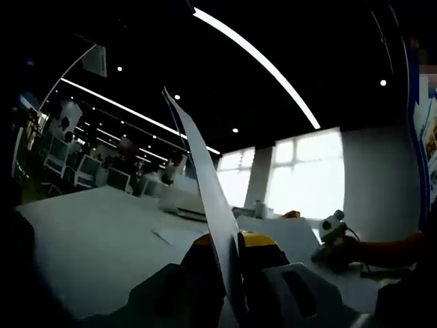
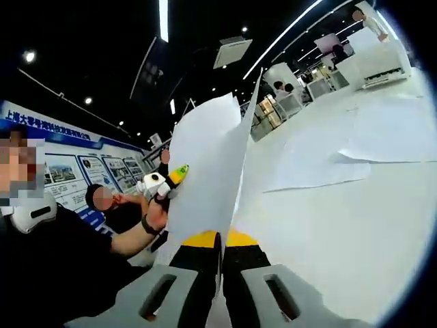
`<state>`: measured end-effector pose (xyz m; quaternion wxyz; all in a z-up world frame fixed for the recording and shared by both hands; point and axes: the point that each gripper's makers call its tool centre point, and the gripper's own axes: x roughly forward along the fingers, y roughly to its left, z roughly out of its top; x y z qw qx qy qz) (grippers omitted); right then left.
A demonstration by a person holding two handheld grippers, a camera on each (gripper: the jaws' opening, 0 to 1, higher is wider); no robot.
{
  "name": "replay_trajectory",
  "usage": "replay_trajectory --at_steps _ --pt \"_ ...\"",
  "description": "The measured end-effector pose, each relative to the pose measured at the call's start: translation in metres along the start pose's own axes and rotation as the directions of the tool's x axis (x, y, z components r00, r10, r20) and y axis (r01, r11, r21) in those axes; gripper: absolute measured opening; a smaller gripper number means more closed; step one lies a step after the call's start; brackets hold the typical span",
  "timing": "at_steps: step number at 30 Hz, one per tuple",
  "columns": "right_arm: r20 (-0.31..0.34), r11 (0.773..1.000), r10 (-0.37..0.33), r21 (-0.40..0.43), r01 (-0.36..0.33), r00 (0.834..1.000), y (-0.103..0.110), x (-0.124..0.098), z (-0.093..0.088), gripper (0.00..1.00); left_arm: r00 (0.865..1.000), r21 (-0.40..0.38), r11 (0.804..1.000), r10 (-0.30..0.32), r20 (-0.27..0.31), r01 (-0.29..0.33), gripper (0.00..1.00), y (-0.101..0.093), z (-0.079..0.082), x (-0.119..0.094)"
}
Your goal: Organize the stack of printing papers by aligning and flattening the scattered papers on the table
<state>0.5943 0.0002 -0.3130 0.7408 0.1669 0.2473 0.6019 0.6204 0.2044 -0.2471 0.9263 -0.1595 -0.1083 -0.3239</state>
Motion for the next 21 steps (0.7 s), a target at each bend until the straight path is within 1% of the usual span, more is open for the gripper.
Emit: replay_trajectory --at_steps 6,13,16,21 --pt "-0.016 1.000 0.000 -0.015 -0.001 1.000 0.0043 0.0027 -0.0047 0.00 1.000 0.001 1.000 -0.001 0.001 0.001 0.09 0.0002 0.0002 -0.0004" --pt "-0.006 1.000 0.014 -0.005 -0.014 1.000 0.0048 0.0012 -0.0022 0.00 1.000 0.004 1.000 -0.001 0.000 0.001 0.09 0.0003 0.0005 -0.0010" --pt "-0.013 1.000 0.008 -0.006 -0.008 1.000 0.0052 0.0025 -0.0038 0.00 1.000 0.005 1.000 -0.001 -0.001 0.001 0.09 0.0003 0.0005 -0.0012" --pt "-0.021 1.000 -0.014 -0.002 0.014 1.000 -0.0004 0.0030 -0.0043 0.00 1.000 0.007 1.000 -0.002 -0.002 0.002 0.09 -0.0003 0.0007 -0.0013"
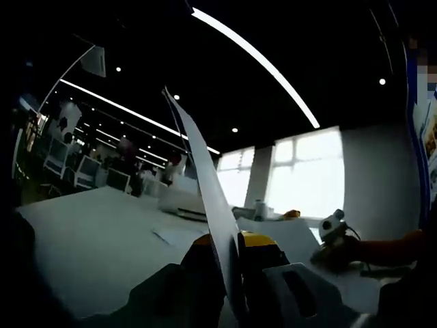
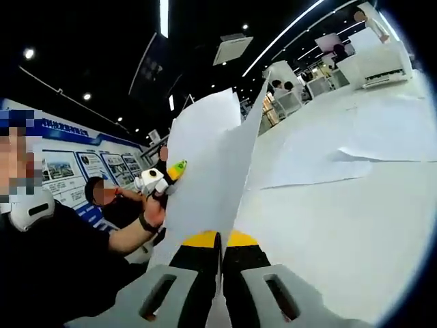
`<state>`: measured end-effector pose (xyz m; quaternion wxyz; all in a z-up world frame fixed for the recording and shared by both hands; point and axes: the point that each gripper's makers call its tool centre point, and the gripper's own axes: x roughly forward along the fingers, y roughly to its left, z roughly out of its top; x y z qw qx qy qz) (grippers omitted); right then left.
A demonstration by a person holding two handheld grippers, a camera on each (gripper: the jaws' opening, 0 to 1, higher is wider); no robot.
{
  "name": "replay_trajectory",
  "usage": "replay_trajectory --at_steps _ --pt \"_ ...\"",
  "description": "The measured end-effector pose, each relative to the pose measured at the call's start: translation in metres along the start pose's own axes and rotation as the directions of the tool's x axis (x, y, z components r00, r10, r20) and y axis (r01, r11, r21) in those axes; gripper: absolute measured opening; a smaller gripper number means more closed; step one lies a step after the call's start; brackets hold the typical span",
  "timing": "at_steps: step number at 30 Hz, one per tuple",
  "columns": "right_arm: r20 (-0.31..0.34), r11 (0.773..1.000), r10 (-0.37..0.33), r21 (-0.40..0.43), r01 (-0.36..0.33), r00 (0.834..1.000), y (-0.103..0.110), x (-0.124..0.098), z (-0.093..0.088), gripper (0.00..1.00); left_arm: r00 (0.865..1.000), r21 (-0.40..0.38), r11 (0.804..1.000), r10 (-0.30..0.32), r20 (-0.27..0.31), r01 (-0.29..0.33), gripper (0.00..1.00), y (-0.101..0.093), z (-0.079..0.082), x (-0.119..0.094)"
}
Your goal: Organize the stack of printing papers by aligning and flattening the scattered papers on the table
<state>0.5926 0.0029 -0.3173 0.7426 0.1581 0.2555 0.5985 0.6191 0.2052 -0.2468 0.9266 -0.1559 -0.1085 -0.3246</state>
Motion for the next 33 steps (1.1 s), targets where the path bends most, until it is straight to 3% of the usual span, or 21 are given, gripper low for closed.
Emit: replay_trajectory --at_steps 4,7,10,14,23,26,33 --pt "0.027 1.000 -0.005 -0.007 0.005 1.000 -0.003 -0.001 0.009 0.00 0.998 -0.018 0.998 -0.057 -0.019 0.057 0.13 -0.009 -0.003 0.002" --pt "0.096 1.000 0.004 0.017 -0.006 0.995 -0.006 -0.003 0.024 0.00 0.997 -0.015 0.998 -0.066 -0.026 0.066 0.14 -0.011 -0.004 0.003" --pt "0.106 0.999 0.031 0.034 -0.035 0.994 -0.007 -0.001 0.030 0.00 0.998 -0.010 0.998 -0.061 -0.031 0.061 0.13 -0.011 -0.005 0.003" --pt "0.114 0.999 0.017 0.033 -0.021 0.993 -0.015 0.005 0.038 0.00 0.997 0.001 0.998 -0.059 -0.042 0.059 0.13 -0.011 -0.007 0.003" --pt "0.081 0.998 0.035 -0.061 -0.031 0.996 -0.020 0.028 0.062 0.00 0.997 0.014 0.998 -0.058 -0.058 0.059 0.13 -0.010 -0.010 0.004" --pt "0.074 0.991 0.038 -0.128 -0.028 0.997 -0.016 0.037 0.071 0.00 0.996 0.022 0.998 -0.059 -0.067 0.061 0.13 -0.010 -0.011 0.004" --pt "0.000 0.975 0.003 -0.223 -0.003 1.000 -0.017 0.053 0.079 0.00 0.995 0.032 0.997 -0.062 -0.078 0.065 0.13 -0.010 -0.012 0.005"
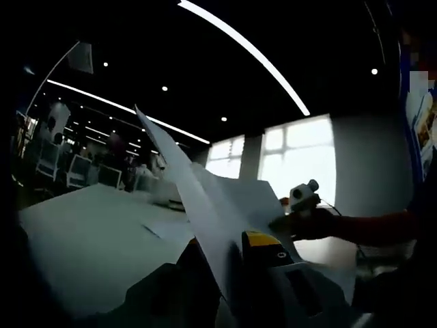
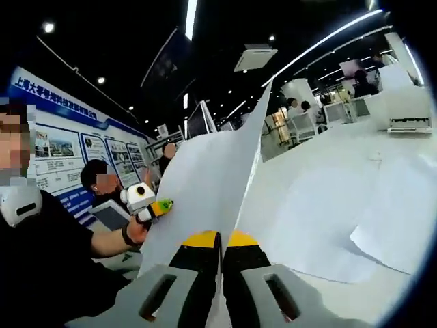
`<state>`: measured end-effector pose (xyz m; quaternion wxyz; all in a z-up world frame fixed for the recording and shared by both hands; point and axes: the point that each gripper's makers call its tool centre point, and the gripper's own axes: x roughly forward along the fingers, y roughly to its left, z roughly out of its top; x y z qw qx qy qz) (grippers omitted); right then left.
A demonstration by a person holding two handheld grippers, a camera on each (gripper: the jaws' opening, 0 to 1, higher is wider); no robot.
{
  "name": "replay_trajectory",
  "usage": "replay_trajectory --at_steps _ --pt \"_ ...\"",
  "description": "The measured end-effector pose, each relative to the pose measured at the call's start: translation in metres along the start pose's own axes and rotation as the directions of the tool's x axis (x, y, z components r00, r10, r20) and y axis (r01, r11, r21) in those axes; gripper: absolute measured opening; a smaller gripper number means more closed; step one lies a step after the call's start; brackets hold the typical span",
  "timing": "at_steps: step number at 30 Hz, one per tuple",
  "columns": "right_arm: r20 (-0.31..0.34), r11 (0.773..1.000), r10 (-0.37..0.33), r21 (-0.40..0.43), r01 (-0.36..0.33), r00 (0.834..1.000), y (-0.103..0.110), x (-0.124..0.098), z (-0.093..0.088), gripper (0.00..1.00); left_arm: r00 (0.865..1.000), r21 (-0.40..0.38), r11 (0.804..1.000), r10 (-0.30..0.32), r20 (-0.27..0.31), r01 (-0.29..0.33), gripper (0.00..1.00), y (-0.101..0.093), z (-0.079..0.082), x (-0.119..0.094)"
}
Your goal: Organize the stack of printing papers by aligning and flattening the scattered papers on the table
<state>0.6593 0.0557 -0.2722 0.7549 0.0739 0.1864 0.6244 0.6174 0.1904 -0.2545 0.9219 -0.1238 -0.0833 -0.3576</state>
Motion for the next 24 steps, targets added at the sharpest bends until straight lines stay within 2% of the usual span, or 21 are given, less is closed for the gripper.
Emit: replay_trajectory --at_steps 3,9,17,24 --pt "-0.014 1.000 -0.022 -0.016 0.022 1.000 -0.009 0.004 0.003 0.00 1.000 -0.002 1.000 0.000 0.001 0.000 0.14 0.001 0.000 0.000" --pt "-0.014 0.998 -0.027 -0.049 0.026 1.000 -0.012 0.009 0.011 0.00 1.000 -0.003 1.000 -0.004 0.002 0.004 0.14 0.001 0.000 0.000" --pt "-0.004 0.997 0.013 -0.077 -0.013 1.000 0.002 0.021 0.017 0.00 1.000 0.018 1.000 -0.010 -0.021 0.011 0.16 -0.002 -0.004 0.002" --pt "-0.030 0.990 0.042 -0.132 -0.046 0.999 0.012 0.035 0.021 0.00 1.000 0.018 1.000 -0.009 -0.024 0.009 0.16 -0.002 -0.005 0.002"
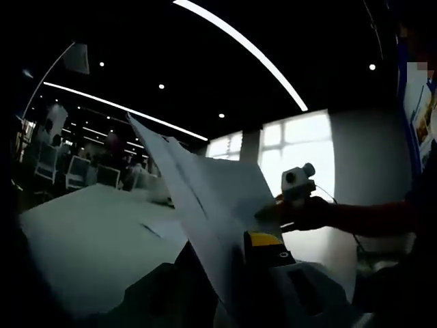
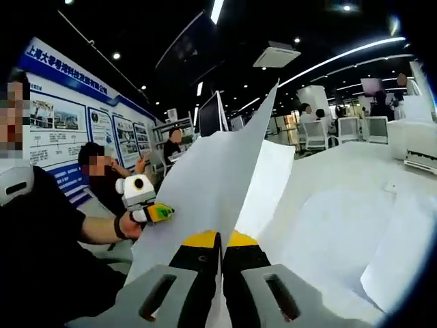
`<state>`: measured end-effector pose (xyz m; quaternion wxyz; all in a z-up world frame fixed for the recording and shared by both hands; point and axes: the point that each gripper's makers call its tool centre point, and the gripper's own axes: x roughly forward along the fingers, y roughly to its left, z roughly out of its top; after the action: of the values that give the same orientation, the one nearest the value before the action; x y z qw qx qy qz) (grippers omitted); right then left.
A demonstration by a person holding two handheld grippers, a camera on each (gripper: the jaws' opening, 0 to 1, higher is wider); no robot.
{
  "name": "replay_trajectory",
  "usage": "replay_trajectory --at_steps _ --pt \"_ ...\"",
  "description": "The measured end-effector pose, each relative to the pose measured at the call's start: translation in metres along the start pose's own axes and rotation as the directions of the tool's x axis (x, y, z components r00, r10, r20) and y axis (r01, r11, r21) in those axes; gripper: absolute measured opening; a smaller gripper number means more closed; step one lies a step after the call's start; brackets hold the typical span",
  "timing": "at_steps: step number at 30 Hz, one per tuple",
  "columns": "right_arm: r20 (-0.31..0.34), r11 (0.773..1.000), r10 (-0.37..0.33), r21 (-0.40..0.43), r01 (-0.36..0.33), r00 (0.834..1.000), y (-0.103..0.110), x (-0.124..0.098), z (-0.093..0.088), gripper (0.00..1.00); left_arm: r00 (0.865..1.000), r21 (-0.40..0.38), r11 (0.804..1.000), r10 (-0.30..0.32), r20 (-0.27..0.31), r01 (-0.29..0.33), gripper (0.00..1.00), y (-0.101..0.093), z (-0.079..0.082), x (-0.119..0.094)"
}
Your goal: Organize the stack of printing papers by aligning and flattening the scattered papers on the table
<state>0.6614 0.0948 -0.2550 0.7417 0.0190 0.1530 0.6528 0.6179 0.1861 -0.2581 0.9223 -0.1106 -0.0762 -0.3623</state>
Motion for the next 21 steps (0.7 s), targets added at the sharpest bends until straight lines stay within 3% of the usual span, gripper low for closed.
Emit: replay_trajectory --at_steps 10,21 --pt "0.004 0.999 0.030 -0.014 -0.030 1.000 0.009 0.015 0.011 0.00 1.000 0.001 1.000 0.001 0.001 -0.001 0.16 0.000 0.000 0.001" --pt "0.024 0.998 0.044 0.047 -0.045 0.999 0.016 0.030 0.003 0.00 1.000 -0.003 1.000 -0.001 0.007 0.001 0.16 0.000 0.001 0.000"
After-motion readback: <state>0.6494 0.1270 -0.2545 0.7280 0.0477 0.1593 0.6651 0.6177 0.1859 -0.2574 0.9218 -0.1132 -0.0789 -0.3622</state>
